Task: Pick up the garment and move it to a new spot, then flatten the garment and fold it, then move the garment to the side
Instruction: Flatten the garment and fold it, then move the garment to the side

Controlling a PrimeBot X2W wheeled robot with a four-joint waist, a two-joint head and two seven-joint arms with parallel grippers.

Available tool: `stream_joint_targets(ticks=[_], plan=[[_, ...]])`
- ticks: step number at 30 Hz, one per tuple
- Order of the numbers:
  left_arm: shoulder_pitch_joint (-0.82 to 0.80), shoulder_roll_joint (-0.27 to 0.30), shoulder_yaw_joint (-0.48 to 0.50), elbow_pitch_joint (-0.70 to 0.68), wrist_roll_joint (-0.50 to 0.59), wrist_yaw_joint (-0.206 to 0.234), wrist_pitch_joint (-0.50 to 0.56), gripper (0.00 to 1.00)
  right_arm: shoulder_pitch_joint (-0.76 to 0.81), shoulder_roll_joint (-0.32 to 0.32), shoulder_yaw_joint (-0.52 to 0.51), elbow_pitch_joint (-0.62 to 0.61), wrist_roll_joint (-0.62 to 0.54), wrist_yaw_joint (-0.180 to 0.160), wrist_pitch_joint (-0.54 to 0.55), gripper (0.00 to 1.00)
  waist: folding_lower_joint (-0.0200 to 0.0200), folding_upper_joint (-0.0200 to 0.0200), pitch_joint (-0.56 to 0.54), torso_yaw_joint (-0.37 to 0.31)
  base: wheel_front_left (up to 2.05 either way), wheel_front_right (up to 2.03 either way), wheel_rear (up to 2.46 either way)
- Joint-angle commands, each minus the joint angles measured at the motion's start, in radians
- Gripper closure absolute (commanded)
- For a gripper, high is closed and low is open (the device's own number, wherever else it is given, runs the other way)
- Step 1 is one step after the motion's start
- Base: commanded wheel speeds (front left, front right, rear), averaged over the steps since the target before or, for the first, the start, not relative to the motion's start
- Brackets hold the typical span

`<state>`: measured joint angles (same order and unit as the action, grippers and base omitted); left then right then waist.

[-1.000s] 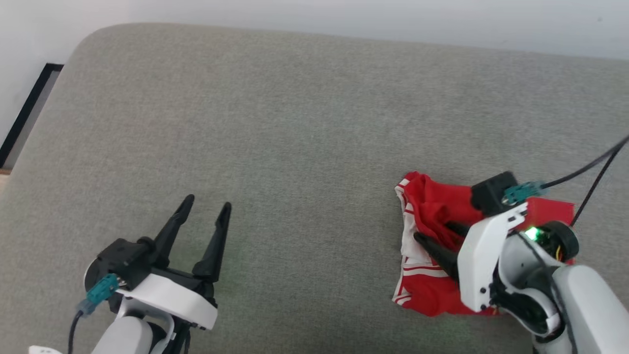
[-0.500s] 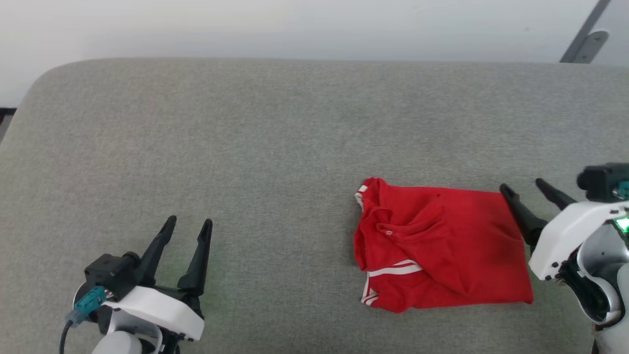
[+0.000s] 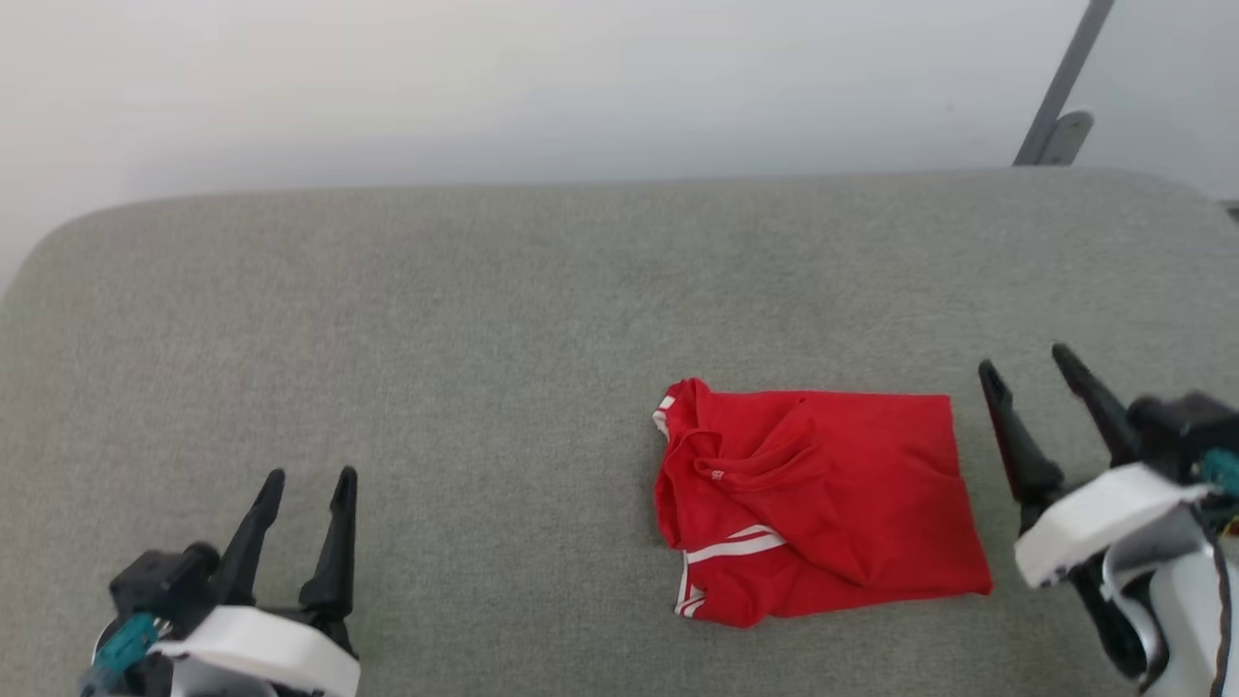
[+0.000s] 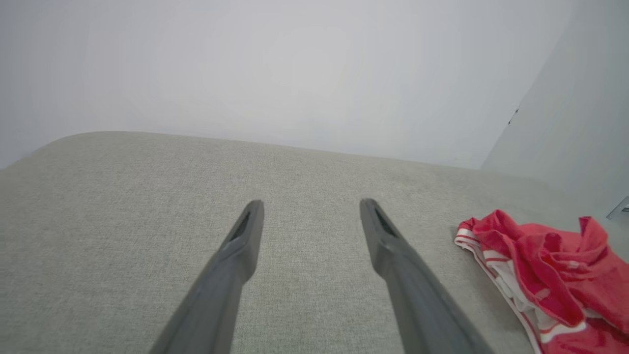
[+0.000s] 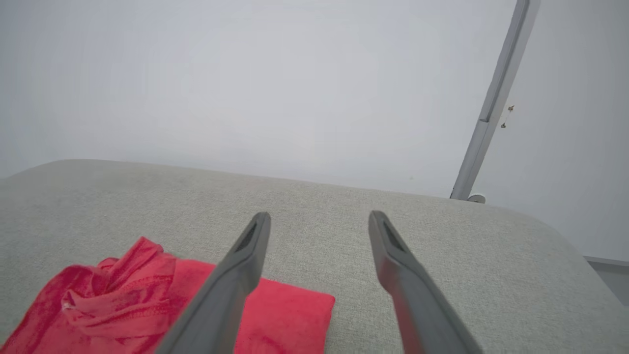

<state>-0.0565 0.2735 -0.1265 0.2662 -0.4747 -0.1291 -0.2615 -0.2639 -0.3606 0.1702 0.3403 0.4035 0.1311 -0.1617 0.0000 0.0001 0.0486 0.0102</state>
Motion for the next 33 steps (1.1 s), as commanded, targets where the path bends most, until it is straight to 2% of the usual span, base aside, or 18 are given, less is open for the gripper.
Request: stream_joint_targets(ticks=[1, 7, 19, 28, 33], plan=[[0.031, -0.004, 0.017, -0.024, 0.014, -0.002, -0.005, 0.00, 0.033, 0.003, 0.007, 0.000, 0.002, -0.001, -0.020, 0.00, 0.0000, -0.0001, -0.026, -0.014, 0.00, 0.00, 0.00], [0.099, -0.009, 0.061, -0.093, 0.028, -0.002, -0.005, 0.00, 0.112, 0.001, 0.004, -0.051, 0.013, -0.001, -0.017, 0.00, 0.0000, -0.0001, -0.047, -0.029, 0.00, 0.00, 0.00], [0.233, -0.031, 0.138, -0.215, 0.070, -0.002, -0.005, 0.00, 0.266, 0.032, -0.107, -0.222, -0.011, -0.001, 0.060, 0.00, 0.0000, -0.0001, -0.040, -0.053, 0.00, 0.00, 0.00], [0.211, -0.034, 0.118, -0.237, 0.085, -0.002, -0.005, 0.00, 0.279, 0.062, -0.138, -0.272, -0.022, -0.001, 0.109, 0.00, 0.0000, -0.0001, -0.017, -0.040, 0.00, 0.00, 0.00], [0.175, -0.032, 0.095, -0.235, 0.080, -0.002, -0.005, 0.00, 0.245, 0.053, -0.132, -0.283, -0.024, -0.001, 0.165, 0.00, 0.0000, -0.0001, 0.021, -0.018, 0.00, 0.00, 0.00]])
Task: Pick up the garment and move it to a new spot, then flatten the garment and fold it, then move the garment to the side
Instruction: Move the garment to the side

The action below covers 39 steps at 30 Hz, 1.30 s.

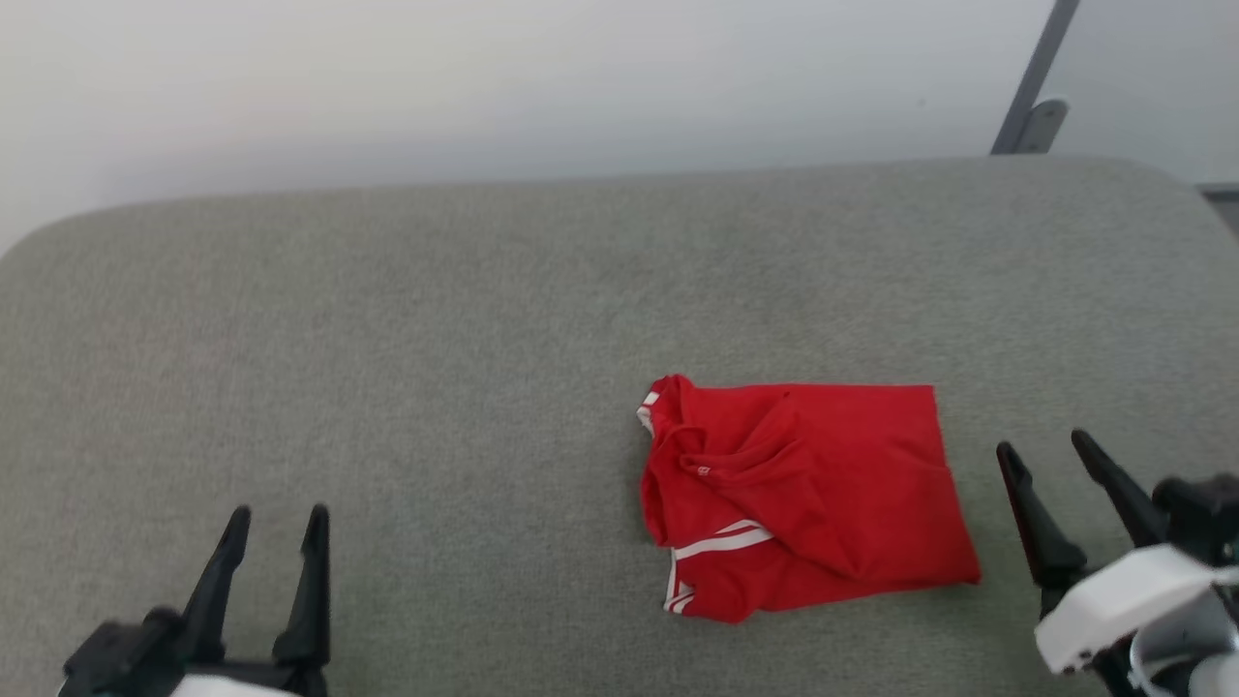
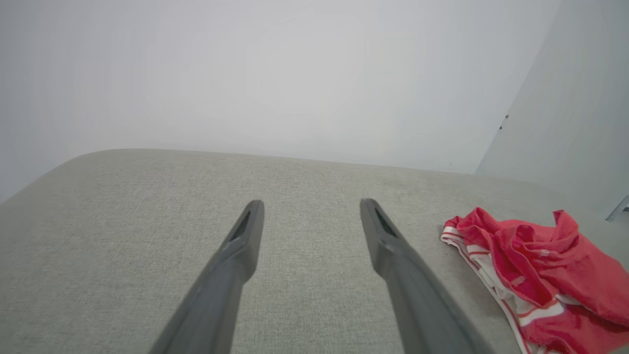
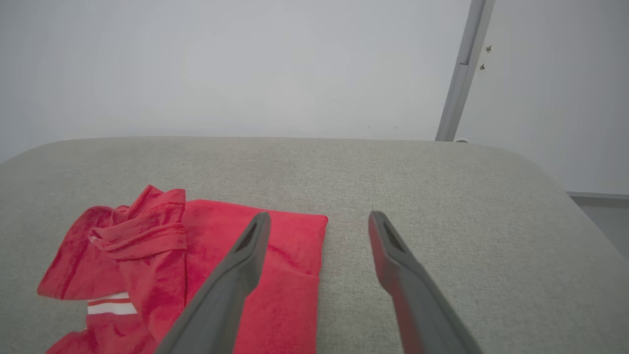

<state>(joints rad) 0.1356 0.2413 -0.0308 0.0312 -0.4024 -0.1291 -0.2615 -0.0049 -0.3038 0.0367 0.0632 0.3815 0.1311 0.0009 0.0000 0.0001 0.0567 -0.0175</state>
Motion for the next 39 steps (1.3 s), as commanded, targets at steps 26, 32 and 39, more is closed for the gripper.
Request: stream_joint_targets(ticks=[26, 32, 39], plan=[[-0.280, 0.012, -0.143, 0.061, -0.051, -0.002, -0.005, 0.00, -0.150, -0.031, -0.009, -0.015, 0.098, -0.001, 0.818, 1.00, 0.0000, -0.0001, 0.255, 0.122, 0.00, 0.00, 0.00], [-0.299, 0.041, -0.138, 0.048, -0.044, -0.002, -0.005, 0.00, -0.188, -0.016, -0.050, -0.040, 0.104, -0.002, 0.778, 1.00, 0.0000, -0.0001, 0.276, 0.059, 0.00, 0.00, 0.00], [-0.343, 0.090, -0.151, 0.018, -0.040, -0.002, -0.005, 0.00, -0.219, -0.033, -0.226, -0.068, 0.095, -0.002, 0.701, 1.00, 0.0000, -0.0001, 0.321, -0.035, 0.00, 0.00, 0.00]])
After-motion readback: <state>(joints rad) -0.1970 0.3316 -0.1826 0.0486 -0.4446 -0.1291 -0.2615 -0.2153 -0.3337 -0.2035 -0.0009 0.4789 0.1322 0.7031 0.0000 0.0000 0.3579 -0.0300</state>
